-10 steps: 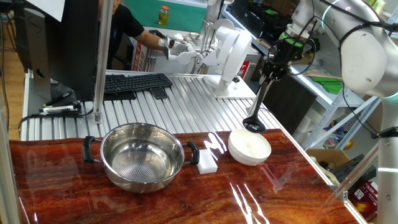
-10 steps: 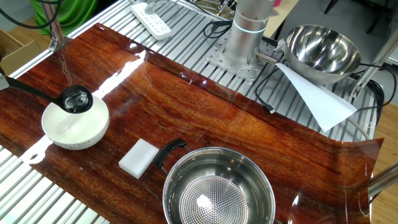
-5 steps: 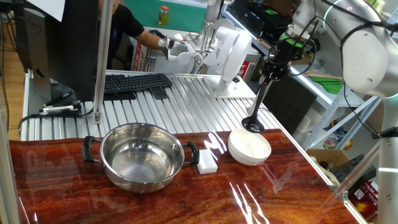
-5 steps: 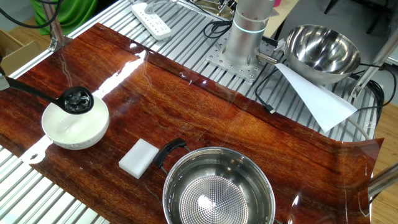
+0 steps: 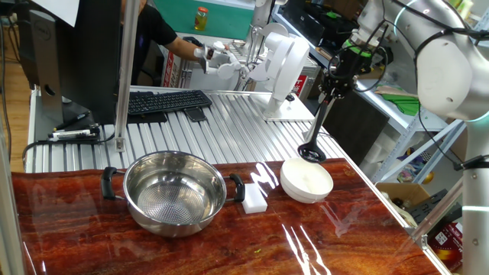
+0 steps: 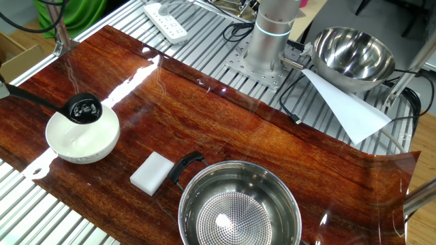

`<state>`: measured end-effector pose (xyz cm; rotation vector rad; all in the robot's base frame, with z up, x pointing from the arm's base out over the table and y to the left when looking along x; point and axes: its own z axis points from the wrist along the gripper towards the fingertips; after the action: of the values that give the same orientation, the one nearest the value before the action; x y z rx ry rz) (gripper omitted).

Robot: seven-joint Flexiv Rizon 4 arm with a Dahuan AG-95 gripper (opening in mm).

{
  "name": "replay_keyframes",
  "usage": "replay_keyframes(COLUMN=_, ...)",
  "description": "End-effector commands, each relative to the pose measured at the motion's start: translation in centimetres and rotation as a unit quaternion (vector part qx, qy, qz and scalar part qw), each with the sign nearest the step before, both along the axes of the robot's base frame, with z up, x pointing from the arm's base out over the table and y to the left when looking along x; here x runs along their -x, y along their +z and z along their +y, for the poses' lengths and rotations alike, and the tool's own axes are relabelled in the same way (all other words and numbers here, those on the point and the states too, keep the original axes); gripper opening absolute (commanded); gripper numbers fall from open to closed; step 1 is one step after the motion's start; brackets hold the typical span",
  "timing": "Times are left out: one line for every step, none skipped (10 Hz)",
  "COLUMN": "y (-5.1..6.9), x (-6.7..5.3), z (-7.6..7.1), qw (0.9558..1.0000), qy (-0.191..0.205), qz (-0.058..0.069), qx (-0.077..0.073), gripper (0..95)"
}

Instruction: Scoop water with a large spoon from one bowl to another

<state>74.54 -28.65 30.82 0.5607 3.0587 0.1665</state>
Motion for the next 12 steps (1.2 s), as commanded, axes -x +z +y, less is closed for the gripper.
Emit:
replay_keyframes(y=0.2, x=-0.1, z=0.0, qw=1.0000, qy=0.004, qz=0.000, qx=0.007, gripper=0.0)
replay_keyframes(y=0.3, x=-0.1, z=0.0, qw=0.9998, qy=0.009, qz=0.000, qx=0.016, gripper=0.0)
replay_keyframes(y=0.4, x=-0.2, z=0.1, qw=0.9998, qy=0.011, qz=0.000, qx=0.018, gripper=0.0)
replay_keyframes(y=0.5, x=-0.3, z=0.5, qw=0.9995, qy=0.014, qz=0.005, qx=0.028, gripper=0.0)
replay_keyframes(y=0.7, x=-0.5, z=0.8, qw=0.9993, qy=0.013, qz=0.004, qx=0.035, gripper=0.0)
replay_keyframes(y=0.8, x=-0.5, z=0.9, qw=0.9991, qy=0.016, qz=0.004, qx=0.040, gripper=0.0)
replay_keyframes(y=0.9, x=-0.5, z=1.0, qw=0.9987, qy=0.018, qz=0.004, qx=0.047, gripper=0.0)
replay_keyframes(y=1.1, x=-0.5, z=1.0, qw=0.9984, qy=0.022, qz=0.004, qx=0.051, gripper=0.0)
replay_keyframes(y=1.2, x=-0.5, z=1.0, qw=0.9978, qy=0.026, qz=0.002, qx=0.061, gripper=0.0)
replay_keyframes(y=1.1, x=-0.5, z=1.0, qw=0.9969, qy=0.029, qz=-0.002, qx=0.074, gripper=0.0)
replay_keyframes(y=1.0, x=-0.5, z=1.0, qw=0.9970, qy=0.028, qz=-0.004, qx=0.072, gripper=0.0)
replay_keyframes(y=1.0, x=-0.5, z=0.9, qw=0.9975, qy=0.027, qz=-0.005, qx=0.065, gripper=0.0)
